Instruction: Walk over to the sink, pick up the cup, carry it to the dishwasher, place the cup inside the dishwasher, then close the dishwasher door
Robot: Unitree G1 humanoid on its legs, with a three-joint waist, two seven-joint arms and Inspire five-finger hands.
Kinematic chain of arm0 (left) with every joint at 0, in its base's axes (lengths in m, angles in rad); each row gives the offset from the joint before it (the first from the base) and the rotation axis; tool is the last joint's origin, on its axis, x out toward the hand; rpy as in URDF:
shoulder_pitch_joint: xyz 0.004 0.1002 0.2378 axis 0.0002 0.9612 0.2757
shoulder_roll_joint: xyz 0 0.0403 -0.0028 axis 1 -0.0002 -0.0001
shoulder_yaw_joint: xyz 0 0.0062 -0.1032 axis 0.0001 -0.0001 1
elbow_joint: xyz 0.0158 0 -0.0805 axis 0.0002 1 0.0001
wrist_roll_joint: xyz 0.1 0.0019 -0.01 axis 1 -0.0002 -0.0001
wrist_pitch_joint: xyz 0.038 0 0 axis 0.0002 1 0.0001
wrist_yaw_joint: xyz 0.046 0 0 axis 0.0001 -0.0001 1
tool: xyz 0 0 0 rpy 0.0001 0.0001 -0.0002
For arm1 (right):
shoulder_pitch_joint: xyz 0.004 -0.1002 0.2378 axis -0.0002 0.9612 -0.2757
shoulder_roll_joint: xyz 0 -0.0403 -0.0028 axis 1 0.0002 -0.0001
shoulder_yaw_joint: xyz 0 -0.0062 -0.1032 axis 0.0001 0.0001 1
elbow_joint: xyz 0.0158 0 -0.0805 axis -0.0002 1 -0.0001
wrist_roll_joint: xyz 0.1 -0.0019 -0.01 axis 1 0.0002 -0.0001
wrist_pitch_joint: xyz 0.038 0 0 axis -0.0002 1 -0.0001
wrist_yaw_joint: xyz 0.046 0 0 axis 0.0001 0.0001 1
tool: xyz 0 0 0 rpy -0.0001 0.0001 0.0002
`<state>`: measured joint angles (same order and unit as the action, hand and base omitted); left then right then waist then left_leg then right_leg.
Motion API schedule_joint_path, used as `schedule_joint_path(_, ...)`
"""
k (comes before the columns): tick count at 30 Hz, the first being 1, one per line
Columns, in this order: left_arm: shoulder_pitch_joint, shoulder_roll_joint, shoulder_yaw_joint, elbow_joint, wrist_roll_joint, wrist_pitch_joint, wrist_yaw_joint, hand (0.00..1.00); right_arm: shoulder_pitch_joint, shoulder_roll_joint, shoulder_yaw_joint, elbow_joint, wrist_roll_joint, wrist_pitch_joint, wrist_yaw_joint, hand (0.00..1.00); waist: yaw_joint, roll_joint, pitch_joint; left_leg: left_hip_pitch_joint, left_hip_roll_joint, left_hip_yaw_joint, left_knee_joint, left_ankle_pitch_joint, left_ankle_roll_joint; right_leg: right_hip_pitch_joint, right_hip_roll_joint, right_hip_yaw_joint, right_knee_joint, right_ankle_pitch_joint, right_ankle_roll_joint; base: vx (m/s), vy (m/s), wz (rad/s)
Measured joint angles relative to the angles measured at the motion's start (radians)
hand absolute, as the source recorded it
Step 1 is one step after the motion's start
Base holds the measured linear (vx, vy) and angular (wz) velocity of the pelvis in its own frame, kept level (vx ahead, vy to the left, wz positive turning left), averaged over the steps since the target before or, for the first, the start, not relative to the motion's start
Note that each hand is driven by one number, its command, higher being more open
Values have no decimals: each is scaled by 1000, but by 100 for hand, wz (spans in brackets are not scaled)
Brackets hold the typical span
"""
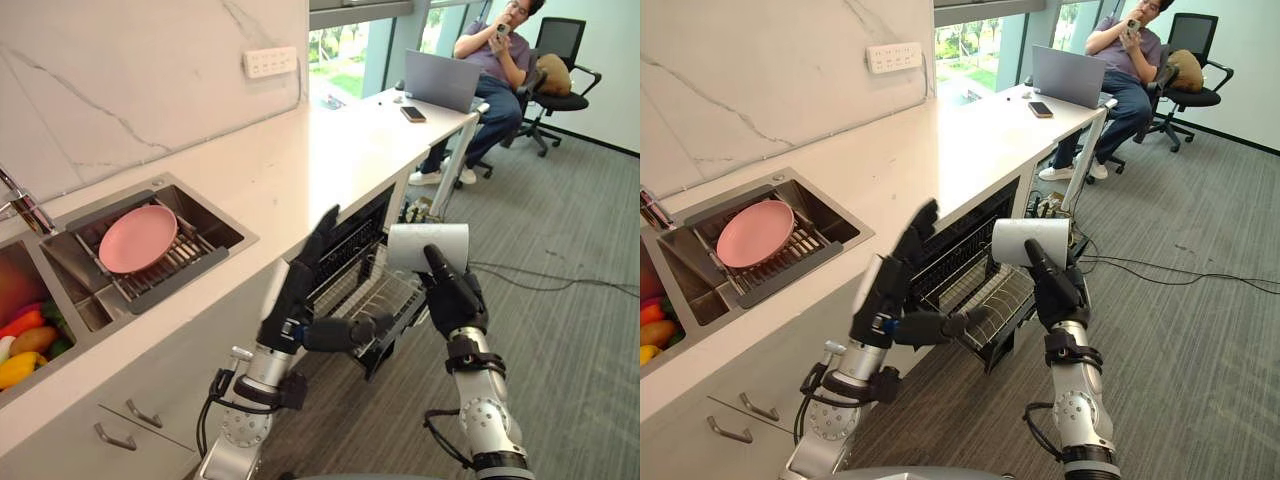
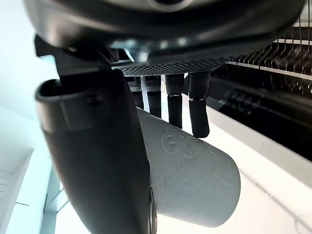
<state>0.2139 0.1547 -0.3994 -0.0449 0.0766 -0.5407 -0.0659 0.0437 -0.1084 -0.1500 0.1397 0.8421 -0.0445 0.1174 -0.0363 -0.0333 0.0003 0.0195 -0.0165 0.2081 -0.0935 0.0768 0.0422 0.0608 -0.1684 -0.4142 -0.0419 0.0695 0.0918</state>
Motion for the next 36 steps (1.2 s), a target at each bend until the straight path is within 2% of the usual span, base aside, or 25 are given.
schedule_joint_path(5, 47, 49, -65, 99, -18, 82, -75, 100, -51, -82, -20, 95, -103, 25, -1, 0, 2, 1, 1, -23, 4, -9, 0, 2, -2, -12, 1, -9, -12, 4, 0, 14, 1, 6)
schedule_joint_path(7, 58, 74, -71, 132, -32, 122, -96, 100, -92, -133, -35, 172, -149, 42, -8, 0, 14, 4, 4, -39, 4, -23, 0, 5, -3, -17, 2, -25, -15, 5, -1, 23, -1, 17)
schedule_joint_path(10, 58, 82, -62, 175, -52, 157, -80, 100, -173, -204, -35, 276, -198, 54, -16, 0, 29, 16, 22, -75, 4, -43, 1, 17, -3, -45, 4, -44, -15, 10, -5, 8, 6, 24)
schedule_joint_path(11, 50, 93, -61, 188, -51, 167, -55, 100, -244, -248, -30, 345, -208, 58, -28, 0, 38, 27, 52, -98, 4, -56, 2, 27, -2, -60, 5, -57, -15, 14, -7, -13, 8, 23)
schedule_joint_path(12, 47, 96, -61, 190, -51, 167, -51, 100, -258, -256, -29, 357, -208, 58, -31, 0, 41, 28, 59, -101, 4, -59, 3, 30, 0, -62, 5, -60, -15, 15, -8, -25, 9, 26)
schedule_joint_path(14, 31, 116, -59, 201, -52, 173, -22, 100, -391, -329, -2, 479, -212, 60, -44, 0, 60, 42, 125, -133, 7, -76, 5, 46, -3, -84, 10, -79, -15, 25, -14, -37, 1, 22)
schedule_joint_path(15, 25, 121, -58, 203, -55, 178, -17, 100, -421, -346, 6, 505, -213, 60, -48, 0, 65, 44, 140, -141, 7, -82, 5, 51, -1, -90, 11, -84, -15, 26, -16, -37, -9, 23)
schedule_joint_path(17, 11, 141, -52, 207, -59, 187, 3, 100, -517, -391, 31, 598, -213, 60, -62, 0, 91, 45, 195, -164, 9, -104, 5, 64, 0, -101, 16, -105, -14, 30, -20, -18, -11, 27)
schedule_joint_path(21, -2, 150, -34, 208, -73, 186, 22, 100, -658, -449, 68, 715, -213, 61, -62, 0, 118, 49, 253, -202, 8, -131, 6, 81, 3, -127, 17, -134, -9, 32, -22, 15, 1, 25)
schedule_joint_path(23, -15, 152, -21, 209, -79, 185, 40, 100, -748, -476, 82, 771, -216, 62, -52, 0, 135, 51, 299, -219, 6, -145, 6, 88, 4, -137, 16, -146, -4, 32, -22, 19, 0, 19)
schedule_joint_path(28, -34, 153, -19, 223, -93, 175, 102, 100, -901, -533, 99, 906, -300, 62, -36, 0, 161, 72, 371, -252, -1, -188, 6, 105, 8, -153, 12, -160, 9, 32, -22, 28, 3, 25)
schedule_joint_path(32, -47, 153, -19, 256, -96, 161, 146, 100, -989, -563, 110, 993, -387, 79, -33, 0, 178, 98, 395, -288, -2, -224, 6, 116, 3, -179, 10, -168, 29, 31, -22, 19, -3, 27)
schedule_joint_path(36, -68, 153, -22, 283, -97, 155, 159, 100, -1046, -585, 116, 1080, -449, 143, -40, 0, 208, 121, 425, -310, -4, -256, 7, 127, 0, -196, 6, -175, 61, 17, -33, 16, -14, 24)
